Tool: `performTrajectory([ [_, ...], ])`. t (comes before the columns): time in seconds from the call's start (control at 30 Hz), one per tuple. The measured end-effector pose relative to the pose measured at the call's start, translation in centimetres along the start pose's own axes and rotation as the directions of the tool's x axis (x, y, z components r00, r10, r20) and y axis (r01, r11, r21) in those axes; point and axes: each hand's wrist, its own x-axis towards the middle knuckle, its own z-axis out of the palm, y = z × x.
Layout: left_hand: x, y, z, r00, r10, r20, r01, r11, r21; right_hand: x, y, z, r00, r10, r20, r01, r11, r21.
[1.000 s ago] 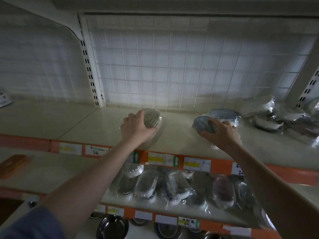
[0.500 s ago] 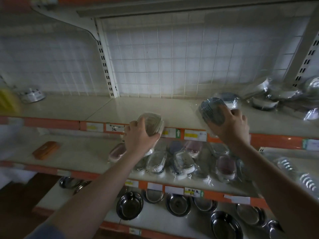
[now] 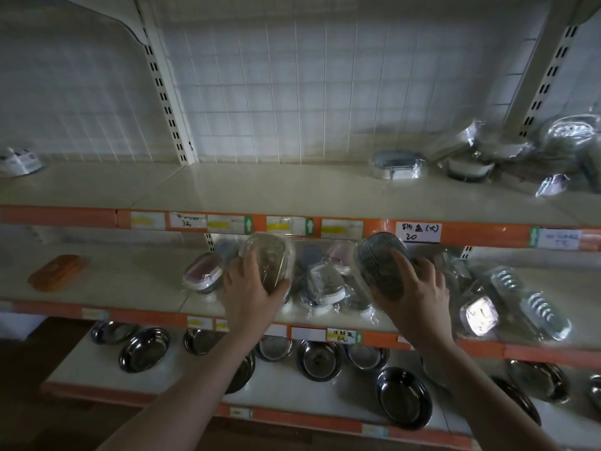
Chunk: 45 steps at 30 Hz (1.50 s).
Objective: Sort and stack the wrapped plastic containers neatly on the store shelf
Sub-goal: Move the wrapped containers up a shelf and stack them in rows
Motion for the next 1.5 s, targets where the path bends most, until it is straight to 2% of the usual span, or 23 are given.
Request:
performTrajectory([
  [0.17,-2.1,-1.6,3.8,0.997,0.019,0.078,-0.024,0.998,0.063,-2.2,2.1,3.0,0.997,-0.055,-0.058,0.056,0.998,0.010],
  [0.27,-2.7,-2.8,5.9,0.993,-0.027,0.116,0.020,0.998,0.061,-3.2,3.6,5.2,0.997,-0.070,-0.036,0.070,0.997,0.022],
  [0.57,1.3,-4.9,13.6,0.973,-0.094,0.212,0.070,0.991,0.117,-2.3,8.1,13.8,0.980,0.126,0.151,-0.128,0.992,0.004],
  [0.83,4.1,-6.0,18.7,0.949,-0.108,0.296,0.066,0.987,0.148,1.3,9.5,19.3,0.924,0.322,0.207,-0.303,0.946,-0.119],
  [0.93,5.5,-6.5,20.2,0.943,-0.124,0.308,0.067,0.980,0.189,2.9,9.7,20.9,0.916,0.344,0.209,-0.311,0.934,-0.174],
  [1.2,9.1,-6.7,23.5,0.962,-0.011,0.275,-0.076,0.949,0.306,6.1,9.6,25.7,0.885,0.406,0.229,-0.335,0.896,-0.292],
  [1.5,11.5,-6.3,24.5,0.947,0.000,0.323,-0.116,0.933,0.340,7.8,10.3,28.9,0.890,0.382,0.248,-0.254,0.869,-0.425],
])
